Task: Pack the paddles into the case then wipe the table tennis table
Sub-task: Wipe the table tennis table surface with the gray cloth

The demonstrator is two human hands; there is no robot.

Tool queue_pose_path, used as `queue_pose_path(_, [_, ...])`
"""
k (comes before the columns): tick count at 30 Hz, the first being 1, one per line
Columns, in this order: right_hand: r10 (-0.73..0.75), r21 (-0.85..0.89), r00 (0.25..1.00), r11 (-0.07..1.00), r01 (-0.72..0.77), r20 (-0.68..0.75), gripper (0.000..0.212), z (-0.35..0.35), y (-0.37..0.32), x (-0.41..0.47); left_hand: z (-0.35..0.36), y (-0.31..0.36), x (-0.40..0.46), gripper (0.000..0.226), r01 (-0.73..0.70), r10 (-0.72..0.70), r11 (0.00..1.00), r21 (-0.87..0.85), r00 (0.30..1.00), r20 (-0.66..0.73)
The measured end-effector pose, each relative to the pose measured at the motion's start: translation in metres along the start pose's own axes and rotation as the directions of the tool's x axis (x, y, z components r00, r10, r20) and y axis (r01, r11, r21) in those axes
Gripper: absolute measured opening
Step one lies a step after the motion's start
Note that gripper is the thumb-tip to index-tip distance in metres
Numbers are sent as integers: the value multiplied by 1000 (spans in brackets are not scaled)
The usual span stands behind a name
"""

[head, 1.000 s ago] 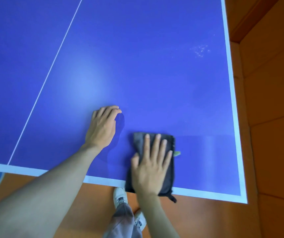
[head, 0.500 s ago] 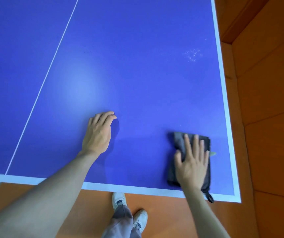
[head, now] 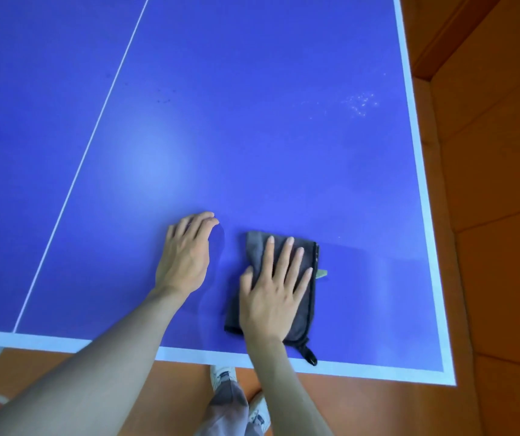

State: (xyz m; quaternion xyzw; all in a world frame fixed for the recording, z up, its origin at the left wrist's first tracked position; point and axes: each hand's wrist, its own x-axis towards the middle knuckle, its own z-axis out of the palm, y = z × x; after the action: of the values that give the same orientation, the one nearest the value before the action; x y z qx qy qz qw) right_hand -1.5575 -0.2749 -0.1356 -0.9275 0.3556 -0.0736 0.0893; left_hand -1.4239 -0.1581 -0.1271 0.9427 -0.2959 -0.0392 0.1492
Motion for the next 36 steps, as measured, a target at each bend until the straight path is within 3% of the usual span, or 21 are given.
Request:
queue_pose_path(4, [-142, 60, 988, 989, 138, 54, 68, 11, -52, -14, 6, -1, 3, 48, 32, -35, 998, -54, 998, -49])
queue_pose_path(10, [-300, 71, 953, 953, 296, 52, 64, 2, 3, 22, 3, 0, -1, 69, 13, -16, 998, -58, 998, -55])
queue_pose_path(16, [-61, 11, 997, 998, 61, -47, 66, -22, 143, 88, 0, 1, 0, 72, 14, -14, 1000, -16, 999, -31])
queue_pose_path(21, [226, 2, 974, 974, -226, -1, 67, -37, 214, 119, 1, 0, 0, 70, 27, -27, 1000, -3, 1000, -14])
queue_pose_path(26, [323, -5, 946, 946, -323, -3, 69, -27, 161, 102, 0, 3, 2, 74, 44, -45, 999, 23, 999, 16])
queue_pose_path(31, [70, -22, 998, 997, -70, 3, 68, -7, 41, 30, -3, 4, 2, 80, 55, -55, 998, 7, 998, 18])
queue_pose_path(36, [-91, 39, 992, 995, 88, 86, 68, 2, -40, -51, -3, 4, 1, 73, 54, -54, 996, -65, 998, -9])
